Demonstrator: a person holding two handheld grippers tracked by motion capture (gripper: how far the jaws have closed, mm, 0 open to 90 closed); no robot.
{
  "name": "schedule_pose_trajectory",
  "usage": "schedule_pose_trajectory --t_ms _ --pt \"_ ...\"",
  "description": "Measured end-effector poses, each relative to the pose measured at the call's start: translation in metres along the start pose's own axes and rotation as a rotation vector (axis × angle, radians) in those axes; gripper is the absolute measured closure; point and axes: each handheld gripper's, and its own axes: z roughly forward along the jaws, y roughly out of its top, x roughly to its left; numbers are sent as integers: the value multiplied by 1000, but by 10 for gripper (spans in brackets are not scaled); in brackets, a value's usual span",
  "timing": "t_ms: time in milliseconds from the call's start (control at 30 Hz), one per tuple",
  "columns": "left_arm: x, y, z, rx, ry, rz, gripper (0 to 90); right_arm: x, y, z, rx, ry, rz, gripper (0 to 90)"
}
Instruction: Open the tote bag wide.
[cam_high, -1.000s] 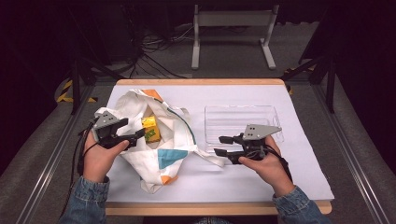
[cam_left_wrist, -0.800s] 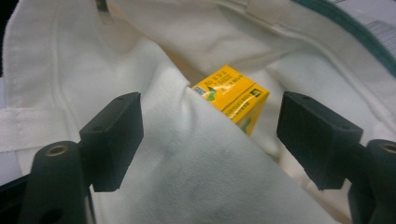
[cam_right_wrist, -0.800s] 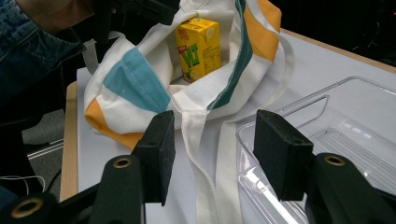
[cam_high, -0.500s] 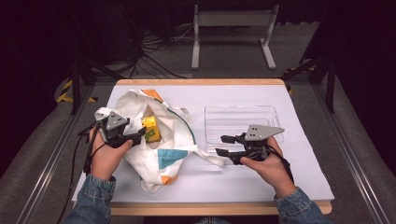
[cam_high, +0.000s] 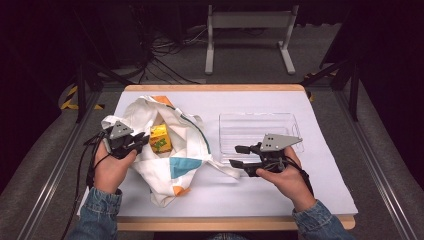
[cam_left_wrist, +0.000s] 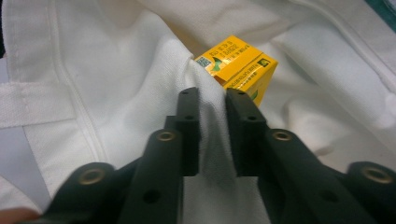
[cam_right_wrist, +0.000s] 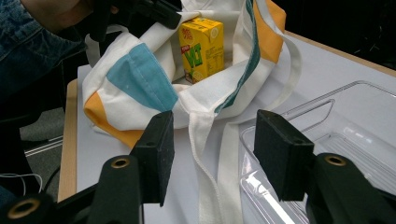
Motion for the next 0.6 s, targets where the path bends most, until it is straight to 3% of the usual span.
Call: schedule_pose_trajectory --t_ms 233,400,600 --pt "8 0 -8 -29 -20 -26 861 -1 -1 2 4 2 -1 478" --pt "19 -6 -15 -44 -10 -55 860 -1 0 4 6 9 -1 479" --pt "28 -18 -6 -32 -26 -90 859 0 2 9 9 24 -8 478"
